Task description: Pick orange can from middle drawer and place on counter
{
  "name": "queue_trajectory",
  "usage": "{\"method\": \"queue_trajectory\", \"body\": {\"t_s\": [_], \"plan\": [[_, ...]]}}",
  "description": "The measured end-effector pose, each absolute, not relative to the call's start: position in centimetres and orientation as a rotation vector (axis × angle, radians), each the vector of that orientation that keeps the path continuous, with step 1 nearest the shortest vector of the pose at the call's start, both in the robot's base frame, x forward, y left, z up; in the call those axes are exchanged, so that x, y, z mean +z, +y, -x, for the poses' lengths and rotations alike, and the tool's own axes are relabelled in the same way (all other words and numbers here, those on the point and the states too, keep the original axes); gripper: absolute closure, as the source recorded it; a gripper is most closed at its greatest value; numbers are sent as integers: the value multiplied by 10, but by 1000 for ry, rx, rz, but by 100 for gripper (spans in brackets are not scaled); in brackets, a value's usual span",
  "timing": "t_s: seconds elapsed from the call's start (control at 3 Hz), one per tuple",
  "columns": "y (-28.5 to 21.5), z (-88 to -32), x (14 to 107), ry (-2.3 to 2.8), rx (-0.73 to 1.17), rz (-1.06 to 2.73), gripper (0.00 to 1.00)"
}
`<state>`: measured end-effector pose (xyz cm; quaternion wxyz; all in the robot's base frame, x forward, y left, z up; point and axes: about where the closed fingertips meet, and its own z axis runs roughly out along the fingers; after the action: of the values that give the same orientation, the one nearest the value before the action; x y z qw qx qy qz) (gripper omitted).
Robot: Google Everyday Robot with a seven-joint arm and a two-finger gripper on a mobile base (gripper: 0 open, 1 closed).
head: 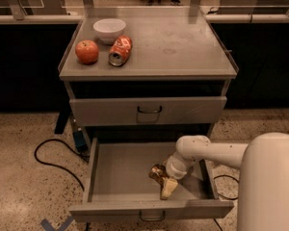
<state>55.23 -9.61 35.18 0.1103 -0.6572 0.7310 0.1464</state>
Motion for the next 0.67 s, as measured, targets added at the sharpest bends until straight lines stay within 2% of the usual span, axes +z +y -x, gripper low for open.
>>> {"method": "queue_trajectory", "body": {"t_s": [0.67], "plan": [[-96,-552,352,2148,430,1931,65]]}}
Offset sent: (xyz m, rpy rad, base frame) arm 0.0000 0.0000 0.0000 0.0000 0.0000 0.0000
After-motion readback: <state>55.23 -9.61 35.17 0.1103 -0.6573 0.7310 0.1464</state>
